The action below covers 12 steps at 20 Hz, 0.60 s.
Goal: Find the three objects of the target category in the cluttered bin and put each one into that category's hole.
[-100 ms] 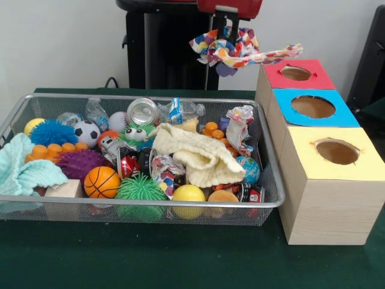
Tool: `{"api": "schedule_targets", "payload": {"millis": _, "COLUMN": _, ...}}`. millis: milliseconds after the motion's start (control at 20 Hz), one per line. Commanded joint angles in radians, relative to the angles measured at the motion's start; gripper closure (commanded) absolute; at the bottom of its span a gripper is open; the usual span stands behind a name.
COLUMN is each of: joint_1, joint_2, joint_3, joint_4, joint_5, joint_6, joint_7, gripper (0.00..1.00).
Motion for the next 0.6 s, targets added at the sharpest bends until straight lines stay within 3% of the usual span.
{"api": "schedule_targets", "payload": {"millis": 50, "joint_1": 0.049, "joint_2": 0.005, "joint_3": 0.022, "joint_4": 0.064, "joint_5": 0.071, "joint_6": -0.034, "joint_7": 0.247, "gripper": 1.00}}
{"api": "schedule_targets", "payload": {"millis": 250, "joint_1": 0.111, "joint_2": 0.033, "joint_3": -0.021, "joint_4": 0.046, "joint_5": 0.092, "joint_6": -0.058, "joint_7": 0.288, "gripper": 1.00}}
{"api": "schedule_targets", "payload": {"millis": 600, "joint_1": 0.148, "joint_2": 0.070, "joint_3": -0.038, "joint_4": 0.026, "joint_5": 0.135, "joint_6": -0.067, "joint_7": 0.290, "gripper": 1.00}}
